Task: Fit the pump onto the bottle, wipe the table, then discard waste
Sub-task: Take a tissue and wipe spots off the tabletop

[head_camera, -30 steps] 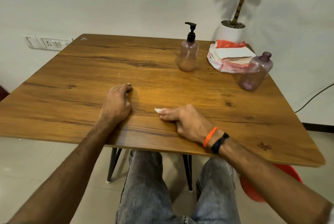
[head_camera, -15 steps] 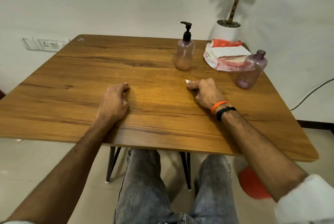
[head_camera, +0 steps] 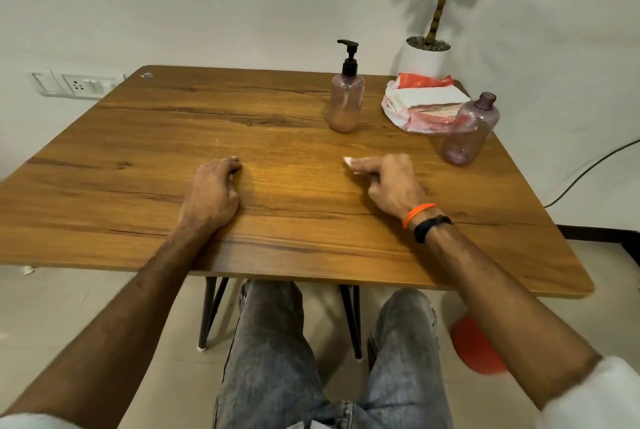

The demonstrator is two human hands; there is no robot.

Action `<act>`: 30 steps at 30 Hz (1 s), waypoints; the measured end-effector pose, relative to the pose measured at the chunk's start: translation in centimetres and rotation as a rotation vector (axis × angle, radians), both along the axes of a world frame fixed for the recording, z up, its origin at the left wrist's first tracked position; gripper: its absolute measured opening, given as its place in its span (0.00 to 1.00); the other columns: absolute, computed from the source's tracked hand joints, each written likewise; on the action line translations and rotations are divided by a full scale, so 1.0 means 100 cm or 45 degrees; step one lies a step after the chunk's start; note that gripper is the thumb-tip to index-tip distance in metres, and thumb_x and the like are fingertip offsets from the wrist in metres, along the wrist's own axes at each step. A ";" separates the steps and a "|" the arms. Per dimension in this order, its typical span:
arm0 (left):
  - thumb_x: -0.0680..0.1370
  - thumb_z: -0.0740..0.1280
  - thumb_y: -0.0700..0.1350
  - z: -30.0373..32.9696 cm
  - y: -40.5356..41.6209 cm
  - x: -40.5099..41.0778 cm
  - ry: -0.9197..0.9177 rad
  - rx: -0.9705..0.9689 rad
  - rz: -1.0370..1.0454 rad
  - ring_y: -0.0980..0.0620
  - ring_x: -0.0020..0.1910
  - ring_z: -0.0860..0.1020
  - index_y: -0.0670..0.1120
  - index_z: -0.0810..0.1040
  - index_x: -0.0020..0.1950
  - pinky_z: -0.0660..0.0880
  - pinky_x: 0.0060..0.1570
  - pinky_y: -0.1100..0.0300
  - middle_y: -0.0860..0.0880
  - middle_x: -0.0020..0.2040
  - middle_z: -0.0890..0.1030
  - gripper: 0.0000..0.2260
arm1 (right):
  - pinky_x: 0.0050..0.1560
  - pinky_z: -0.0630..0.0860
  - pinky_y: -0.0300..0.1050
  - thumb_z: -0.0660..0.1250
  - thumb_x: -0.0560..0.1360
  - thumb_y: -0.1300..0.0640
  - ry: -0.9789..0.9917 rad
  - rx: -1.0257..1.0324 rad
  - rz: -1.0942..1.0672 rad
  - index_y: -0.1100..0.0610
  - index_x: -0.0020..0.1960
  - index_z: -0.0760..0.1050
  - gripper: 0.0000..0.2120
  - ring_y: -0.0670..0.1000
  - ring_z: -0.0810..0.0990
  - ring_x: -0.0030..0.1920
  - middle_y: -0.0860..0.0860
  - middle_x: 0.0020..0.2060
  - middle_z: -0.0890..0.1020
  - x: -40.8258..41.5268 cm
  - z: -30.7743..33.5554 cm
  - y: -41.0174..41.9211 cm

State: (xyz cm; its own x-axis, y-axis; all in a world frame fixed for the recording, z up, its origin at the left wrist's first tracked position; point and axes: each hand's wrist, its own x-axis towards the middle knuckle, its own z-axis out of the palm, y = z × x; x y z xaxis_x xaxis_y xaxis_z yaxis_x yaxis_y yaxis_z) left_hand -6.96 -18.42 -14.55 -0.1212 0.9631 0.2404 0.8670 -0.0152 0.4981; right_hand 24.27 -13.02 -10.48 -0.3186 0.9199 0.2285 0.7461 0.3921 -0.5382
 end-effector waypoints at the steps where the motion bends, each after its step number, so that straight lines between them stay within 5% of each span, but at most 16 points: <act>1: 0.80 0.60 0.42 0.000 0.000 0.001 0.002 -0.001 0.000 0.45 0.71 0.67 0.45 0.71 0.70 0.64 0.71 0.46 0.46 0.72 0.72 0.18 | 0.71 0.67 0.43 0.62 0.71 0.73 -0.052 -0.042 -0.092 0.54 0.61 0.80 0.24 0.50 0.77 0.65 0.51 0.62 0.81 0.004 -0.001 0.013; 4: 0.80 0.60 0.42 -0.001 0.000 0.001 0.012 0.002 0.004 0.45 0.71 0.67 0.45 0.72 0.70 0.64 0.71 0.47 0.46 0.72 0.72 0.18 | 0.71 0.68 0.48 0.63 0.72 0.71 -0.207 -0.133 -0.117 0.52 0.63 0.78 0.24 0.54 0.75 0.66 0.53 0.65 0.78 0.002 -0.006 0.019; 13: 0.80 0.59 0.44 0.000 0.001 0.001 -0.002 -0.014 0.023 0.46 0.70 0.69 0.46 0.72 0.69 0.66 0.70 0.45 0.47 0.71 0.73 0.17 | 0.71 0.65 0.38 0.64 0.71 0.73 -0.073 -0.103 0.607 0.57 0.61 0.80 0.22 0.45 0.74 0.66 0.50 0.63 0.80 -0.035 -0.006 -0.097; 17: 0.80 0.59 0.43 0.004 -0.002 0.005 0.000 -0.008 0.032 0.45 0.69 0.69 0.45 0.73 0.69 0.66 0.70 0.45 0.45 0.70 0.73 0.17 | 0.64 0.68 0.28 0.64 0.73 0.71 0.276 -0.227 0.463 0.52 0.56 0.82 0.20 0.37 0.76 0.60 0.44 0.56 0.83 -0.036 0.000 -0.092; 21: 0.81 0.59 0.40 0.011 -0.007 0.008 -0.069 -0.045 0.035 0.45 0.70 0.69 0.44 0.73 0.69 0.63 0.71 0.49 0.45 0.70 0.73 0.17 | 0.61 0.76 0.40 0.68 0.74 0.68 0.663 -0.369 0.135 0.52 0.54 0.84 0.15 0.42 0.81 0.56 0.46 0.53 0.85 -0.041 0.000 -0.068; 25: 0.81 0.62 0.44 0.028 -0.018 0.032 -0.355 -0.068 0.002 0.48 0.67 0.72 0.47 0.72 0.69 0.68 0.67 0.52 0.46 0.67 0.76 0.16 | 0.53 0.79 0.44 0.64 0.73 0.75 1.181 -0.756 -0.031 0.62 0.56 0.81 0.16 0.53 0.82 0.53 0.59 0.54 0.84 -0.042 0.007 -0.053; 30: 0.79 0.66 0.48 0.044 -0.021 0.087 -0.840 -0.034 -0.048 0.53 0.60 0.77 0.48 0.75 0.67 0.76 0.59 0.54 0.50 0.63 0.78 0.16 | 0.34 0.81 0.39 0.64 0.74 0.75 1.441 -1.030 -0.078 0.64 0.56 0.80 0.14 0.50 0.84 0.38 0.57 0.45 0.84 -0.033 0.021 -0.052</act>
State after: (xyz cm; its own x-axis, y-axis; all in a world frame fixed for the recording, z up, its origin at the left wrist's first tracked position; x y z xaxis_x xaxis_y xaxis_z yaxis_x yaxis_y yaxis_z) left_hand 1.79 -20.56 -10.17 -0.2013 0.9740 0.1034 0.3792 -0.0199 0.9251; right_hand 20.95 -18.18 -8.37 -0.2751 0.9245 -0.2640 -0.2376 -0.3314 -0.9131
